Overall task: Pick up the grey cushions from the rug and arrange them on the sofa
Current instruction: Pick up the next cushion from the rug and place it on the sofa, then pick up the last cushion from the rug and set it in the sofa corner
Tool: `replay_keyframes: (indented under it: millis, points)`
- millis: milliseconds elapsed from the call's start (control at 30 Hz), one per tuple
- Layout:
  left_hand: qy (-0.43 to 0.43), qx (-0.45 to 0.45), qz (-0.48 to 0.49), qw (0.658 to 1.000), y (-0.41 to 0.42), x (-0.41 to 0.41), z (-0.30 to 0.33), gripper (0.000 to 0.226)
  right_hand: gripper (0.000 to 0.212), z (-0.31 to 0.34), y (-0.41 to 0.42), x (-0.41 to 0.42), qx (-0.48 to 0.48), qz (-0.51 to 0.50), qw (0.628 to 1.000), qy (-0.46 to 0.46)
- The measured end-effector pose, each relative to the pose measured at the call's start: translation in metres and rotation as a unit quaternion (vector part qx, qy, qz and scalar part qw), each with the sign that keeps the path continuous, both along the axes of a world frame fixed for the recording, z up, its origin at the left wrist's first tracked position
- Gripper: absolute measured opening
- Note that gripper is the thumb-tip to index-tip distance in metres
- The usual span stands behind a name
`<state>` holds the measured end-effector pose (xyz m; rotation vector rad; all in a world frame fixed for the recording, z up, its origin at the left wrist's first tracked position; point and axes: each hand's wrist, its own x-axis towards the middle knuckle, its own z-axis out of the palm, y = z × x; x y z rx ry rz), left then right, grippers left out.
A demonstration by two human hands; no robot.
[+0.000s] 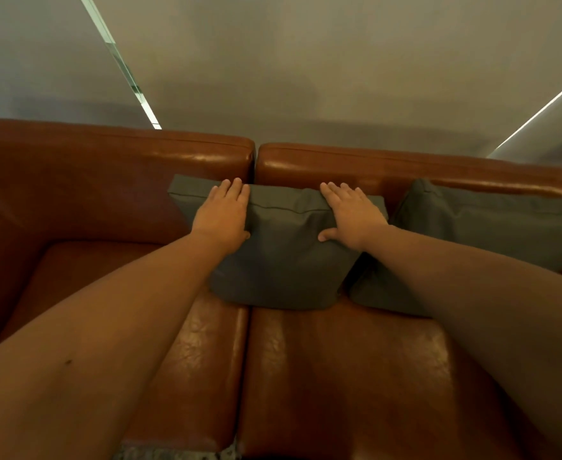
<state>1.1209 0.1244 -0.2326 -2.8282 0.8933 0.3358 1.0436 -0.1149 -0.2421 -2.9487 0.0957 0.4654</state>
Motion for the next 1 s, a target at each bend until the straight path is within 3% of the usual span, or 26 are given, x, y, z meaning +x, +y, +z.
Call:
replay_keyframes:
  millis: [200, 500, 733, 1000]
  points:
    - [0.073, -0.014, 0.007, 0.997, 0.003, 0.010, 0.007, 0.101, 0.111, 0.005, -0.008, 0.008, 0.024, 0.028, 0.999, 0.030]
    - [0.063, -0.037, 0.051, 0.996, 0.037, -0.007, 0.035, 0.099, 0.096, 0.041, 0.022, 0.009, 0.019, 0.120, 0.993, 0.000]
    - [0.075, -0.084, 0.110, 0.987, 0.109, -0.050, 0.063, 0.097, 0.089, 0.068, 0.103, 0.011, 0.023, 0.207, 0.977, -0.039]
    - [0.046, -0.085, 0.215, 0.972, 0.247, -0.151, 0.082, 0.096, 0.081, 0.072, 0.235, -0.032, 0.028, 0.335, 0.942, -0.002]
